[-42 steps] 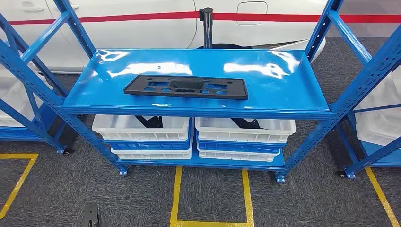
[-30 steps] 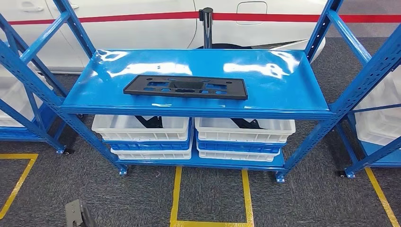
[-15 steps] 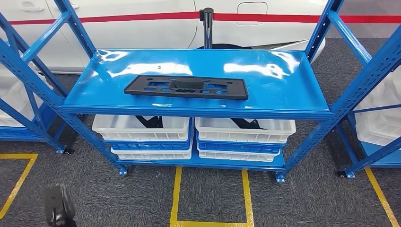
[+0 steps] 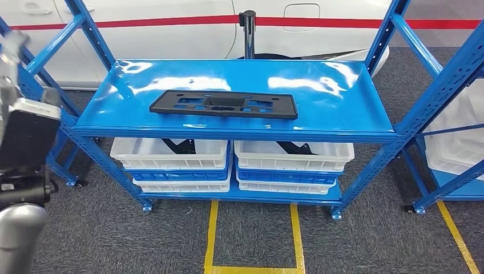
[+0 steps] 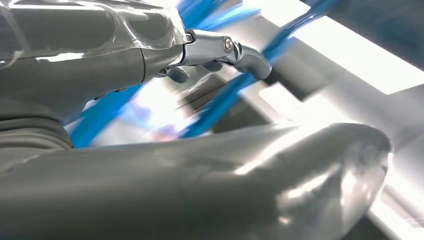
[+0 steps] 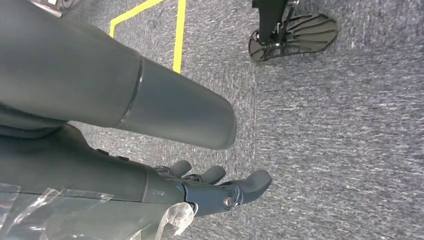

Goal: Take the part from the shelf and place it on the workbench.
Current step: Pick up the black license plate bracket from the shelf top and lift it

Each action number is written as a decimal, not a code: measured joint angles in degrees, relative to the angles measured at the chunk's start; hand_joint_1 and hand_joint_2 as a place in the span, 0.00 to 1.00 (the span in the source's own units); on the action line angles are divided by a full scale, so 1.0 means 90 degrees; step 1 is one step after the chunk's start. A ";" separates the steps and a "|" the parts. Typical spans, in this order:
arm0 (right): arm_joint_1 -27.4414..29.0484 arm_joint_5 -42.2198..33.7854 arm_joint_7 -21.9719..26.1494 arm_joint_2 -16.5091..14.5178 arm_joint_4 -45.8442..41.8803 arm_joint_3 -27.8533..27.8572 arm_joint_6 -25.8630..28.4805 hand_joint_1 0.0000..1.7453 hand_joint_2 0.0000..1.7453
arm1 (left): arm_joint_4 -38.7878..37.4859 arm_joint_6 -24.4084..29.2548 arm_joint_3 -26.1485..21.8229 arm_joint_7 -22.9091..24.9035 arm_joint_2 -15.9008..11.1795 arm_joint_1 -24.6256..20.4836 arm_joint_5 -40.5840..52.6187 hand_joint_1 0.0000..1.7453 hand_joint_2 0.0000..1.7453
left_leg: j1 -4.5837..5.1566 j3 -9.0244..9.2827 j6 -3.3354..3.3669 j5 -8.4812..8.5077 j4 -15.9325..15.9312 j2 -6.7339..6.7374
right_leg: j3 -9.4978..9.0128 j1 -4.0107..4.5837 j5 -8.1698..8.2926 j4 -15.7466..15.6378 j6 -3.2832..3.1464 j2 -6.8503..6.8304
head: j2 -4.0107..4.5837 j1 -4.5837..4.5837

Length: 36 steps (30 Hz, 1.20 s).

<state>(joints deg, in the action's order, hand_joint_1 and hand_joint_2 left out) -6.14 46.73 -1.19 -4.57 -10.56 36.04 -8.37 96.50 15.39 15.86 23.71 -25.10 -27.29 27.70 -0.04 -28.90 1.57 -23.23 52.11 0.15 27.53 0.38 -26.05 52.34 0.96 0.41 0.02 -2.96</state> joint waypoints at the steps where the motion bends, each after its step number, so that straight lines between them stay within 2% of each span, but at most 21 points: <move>1: 0.0005 0.0005 0.0004 0.0000 0.0000 0.0000 0.0000 0.00 0.00 | 0.0237 -0.0194 0.0168 0.0149 -0.0030 -0.0313 0.0159 0.00 0.00 | 0.0001 0.0000 0.0001 0.0001 -0.0001 0.0004 | 0.0003 -0.0001 0.0003 0.0000 0.0000 0.0006 | 0.0000 0.0000; 6: 0.0010 0.0040 0.0064 0.0000 0.0000 -0.0002 0.0000 0.00 0.00 | 0.1010 -0.1090 0.0938 0.0468 -0.0177 -0.1443 0.0093 0.00 0.00 | -0.0001 0.0000 0.0000 0.0002 -0.0001 0.0008 | 0.0004 0.0000 0.0003 0.0000 -0.0001 0.0009 | 0.0000 -0.0001; 9: -0.0002 0.0058 0.0073 0.0000 0.0000 -0.0008 0.0000 0.00 0.00 | 0.1162 -0.1469 0.1366 0.0514 -0.0266 -0.1765 -0.0070 0.00 0.00 | -0.0002 0.0001 0.0000 0.0002 -0.0003 0.0008 | 0.0003 0.0001 0.0003 0.0000 -0.0001 0.0009 | 0.0000 0.0001; 12: -0.0009 0.0066 0.0070 -0.0001 0.0000 -0.0010 0.0000 0.00 0.00 | 0.1179 -0.1594 0.1689 0.0525 -0.0328 -0.1875 -0.0140 0.00 0.00 | -0.0002 0.0001 0.0000 0.0002 -0.0004 0.0008 | 0.0004 0.0002 0.0002 0.0000 -0.0002 0.0010 | 0.0000 0.0000; 20: -0.0048 0.0115 0.0007 -0.0012 0.0000 -0.0018 0.0000 0.00 0.00 | 0.0727 -0.1701 0.2176 0.0450 -0.0474 -0.1501 -0.0553 0.00 0.00 | -0.0001 -0.0003 -0.0001 0.0002 -0.0005 0.0009 | 0.0007 0.0002 0.0001 0.0000 -0.0002 0.0011 | 0.0000 0.0001; 28: -0.0031 0.0119 -0.0072 -0.0033 0.0000 -0.0021 0.0000 0.00 0.00 | -0.0113 -0.1426 0.2371 0.0336 -0.0698 -0.0926 -0.0524 0.00 0.00 | -0.0001 -0.0007 -0.0001 0.0002 -0.0005 0.0009 | 0.0011 0.0002 0.0001 0.0001 -0.0002 0.0011 | 0.0000 0.0001; 33: -0.0020 0.0119 -0.0062 -0.0056 0.0001 -0.0022 0.0000 0.00 0.00 | -0.0369 -0.1333 0.2432 0.0357 -0.0778 -0.0798 -0.0527 0.00 0.00 | 0.0017 -0.0029 0.0029 -0.0018 0.0034 0.0007 | 0.0018 -0.0028 0.0005 -0.0003 0.0017 0.0007 | 0.0000 -0.0001; 36: -0.0035 0.0119 -0.0059 -0.0069 0.0001 -0.0022 0.0000 0.00 0.00 | -0.0449 -0.1322 0.2444 0.0360 -0.0823 -0.0774 -0.0528 0.00 0.00 | 0.0003 -0.0015 0.0074 -0.0001 -0.0030 0.0010 | 0.0015 -0.0031 0.0001 -0.0019 0.0056 0.0003 | 0.0000 -0.0002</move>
<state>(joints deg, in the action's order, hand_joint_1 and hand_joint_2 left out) -6.45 47.80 -1.72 -5.19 -10.55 35.85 -8.37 92.46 3.50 37.86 26.95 -32.50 -34.25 22.95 -0.01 -29.03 2.24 -23.24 51.84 0.24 27.67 0.11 -26.03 52.17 1.47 0.45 0.02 -2.97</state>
